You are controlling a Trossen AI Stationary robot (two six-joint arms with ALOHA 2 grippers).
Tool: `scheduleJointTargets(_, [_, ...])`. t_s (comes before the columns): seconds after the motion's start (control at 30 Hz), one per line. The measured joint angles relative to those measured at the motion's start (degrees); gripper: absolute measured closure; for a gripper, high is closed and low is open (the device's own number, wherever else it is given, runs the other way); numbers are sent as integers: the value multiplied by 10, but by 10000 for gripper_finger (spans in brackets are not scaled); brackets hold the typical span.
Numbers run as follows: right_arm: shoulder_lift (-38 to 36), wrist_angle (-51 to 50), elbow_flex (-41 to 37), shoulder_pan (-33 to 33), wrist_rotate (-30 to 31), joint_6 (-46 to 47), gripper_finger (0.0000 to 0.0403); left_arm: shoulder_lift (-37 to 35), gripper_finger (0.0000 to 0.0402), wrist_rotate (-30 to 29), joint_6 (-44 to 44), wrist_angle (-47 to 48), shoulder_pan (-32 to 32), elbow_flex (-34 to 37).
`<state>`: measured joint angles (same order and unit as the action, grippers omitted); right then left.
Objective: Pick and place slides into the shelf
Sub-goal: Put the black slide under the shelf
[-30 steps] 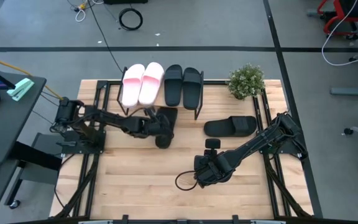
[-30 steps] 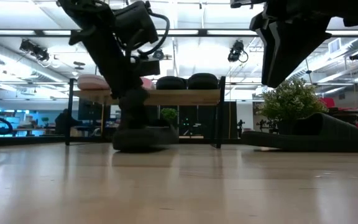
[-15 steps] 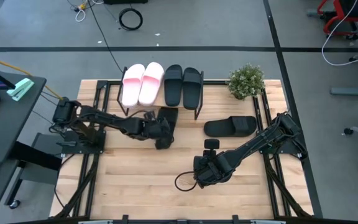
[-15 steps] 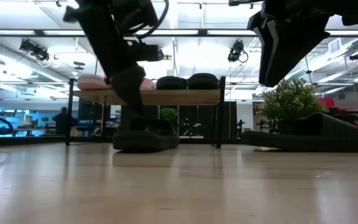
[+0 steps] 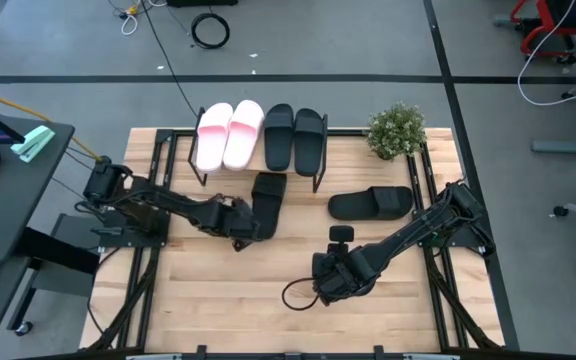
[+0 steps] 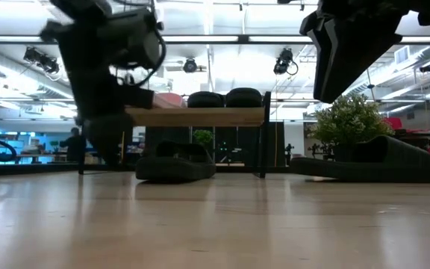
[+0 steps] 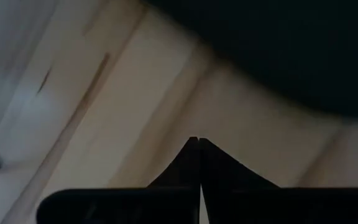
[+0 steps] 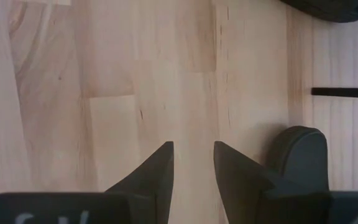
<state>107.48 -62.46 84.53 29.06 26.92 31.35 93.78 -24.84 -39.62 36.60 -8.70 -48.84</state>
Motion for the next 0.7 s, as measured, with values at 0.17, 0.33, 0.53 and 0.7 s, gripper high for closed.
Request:
scheduleJointTargets(0.17, [0,1,0,-1,0,-6,282,0,397,-28,41,-110,29,24])
scheduleJointTargets(0.33, [0,11,0,-2,0,-16,282,0,398,-43,68,-144,64,24])
scheduleJointTargets(0.53, [0,11,0,-3,0,-16,282,0,399,-39,77,-124,93,24])
scheduleJointTargets(0.7, [0,11,0,-3,0,-15,282,0,400,-34,70,-108,93,25])
